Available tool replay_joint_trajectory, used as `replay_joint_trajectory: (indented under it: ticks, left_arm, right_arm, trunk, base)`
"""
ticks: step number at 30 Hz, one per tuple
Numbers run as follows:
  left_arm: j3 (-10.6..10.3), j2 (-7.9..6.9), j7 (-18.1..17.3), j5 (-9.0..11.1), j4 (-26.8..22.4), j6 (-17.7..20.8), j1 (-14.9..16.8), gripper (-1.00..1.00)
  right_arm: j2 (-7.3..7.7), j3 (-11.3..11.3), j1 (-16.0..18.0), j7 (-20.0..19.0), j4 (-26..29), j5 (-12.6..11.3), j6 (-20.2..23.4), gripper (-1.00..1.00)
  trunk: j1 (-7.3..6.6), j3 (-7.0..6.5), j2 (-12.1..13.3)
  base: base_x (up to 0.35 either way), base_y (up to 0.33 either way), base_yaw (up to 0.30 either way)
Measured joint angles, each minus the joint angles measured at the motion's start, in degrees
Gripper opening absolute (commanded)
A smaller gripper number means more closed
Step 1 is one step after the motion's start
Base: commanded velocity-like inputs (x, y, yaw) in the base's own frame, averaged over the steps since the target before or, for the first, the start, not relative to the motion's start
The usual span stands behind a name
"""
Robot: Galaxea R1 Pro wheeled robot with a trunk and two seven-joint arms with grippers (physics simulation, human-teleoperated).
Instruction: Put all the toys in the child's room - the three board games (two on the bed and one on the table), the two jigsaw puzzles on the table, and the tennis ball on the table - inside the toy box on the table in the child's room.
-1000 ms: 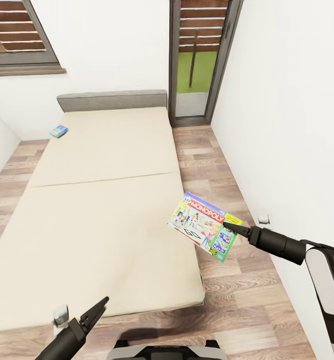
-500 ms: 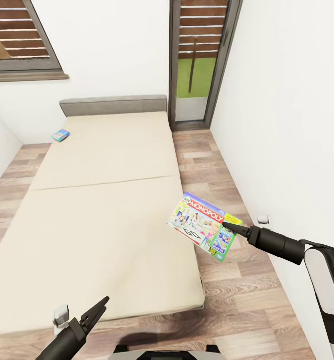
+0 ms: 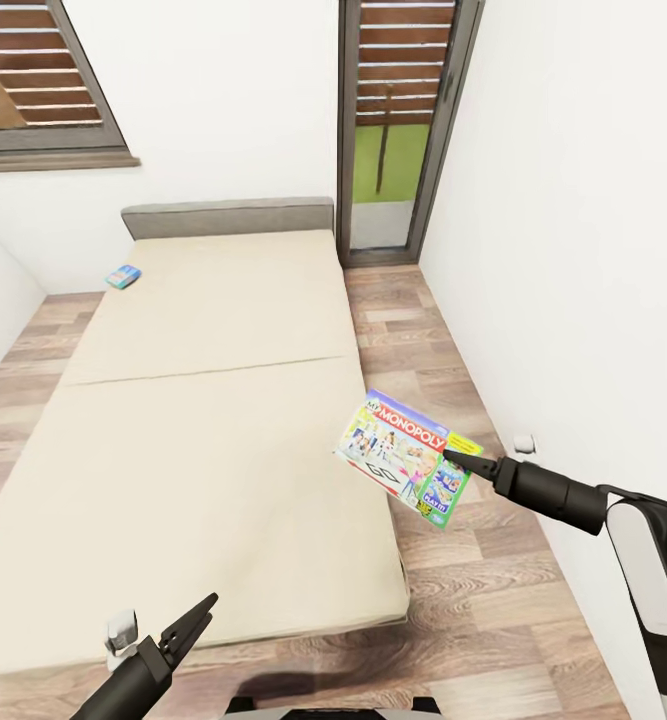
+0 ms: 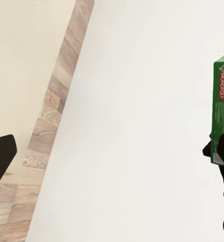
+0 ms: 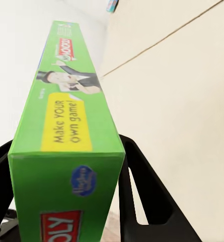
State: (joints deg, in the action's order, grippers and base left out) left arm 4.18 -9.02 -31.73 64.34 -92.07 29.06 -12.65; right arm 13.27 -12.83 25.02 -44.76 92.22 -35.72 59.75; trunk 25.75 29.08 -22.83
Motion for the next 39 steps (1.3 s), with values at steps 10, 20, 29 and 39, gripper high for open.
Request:
replay_joint_trajectory:
  ticks: [10, 20, 29, 39]
  left_arm:
    - [0.03, 0.04, -0.16, 0.04, 0.00, -0.05, 0.00, 1.00]
    - [-0.03, 0.05, -0.28, 0.04, 0.00, -0.08, 0.00, 1.00]
    - [0.13, 0.04, -0.38, 0.10, 0.00, -0.08, 0.00, 1.00]
    - [0.01, 0.02, -0.45, 0.13, 0.00, -0.11, -0.02, 1.00]
  right_arm:
    - [-0.07, -0.02, -0.42, 0.01, -0.02, 1.04, -0.57, -1.00]
    - [-0.09, 0.15, -0.50, -0.31, 0.03, 1.49, -1.08, -1.00]
    - [-0.09, 1.96, -0.46, -0.13, 0.05, 1.56, -1.20, -1.00]
    - [-0.15, 3.08, -0.45, 0.01, 0.05, 1.64, -1.32, -1.00]
  trunk:
    - [0.00, -0.11, 0.00]
    - [0.00, -0.14, 0.00]
    - [0.00, -0.58, 0.00]
    - [0.00, -1.39, 0.00]
  base:
    - [0.000, 0.000, 0.000]
    - [0.000, 0.000, 0.000]
    - [0.000, 0.000, 0.000]
    - [0.000, 0.000, 0.000]
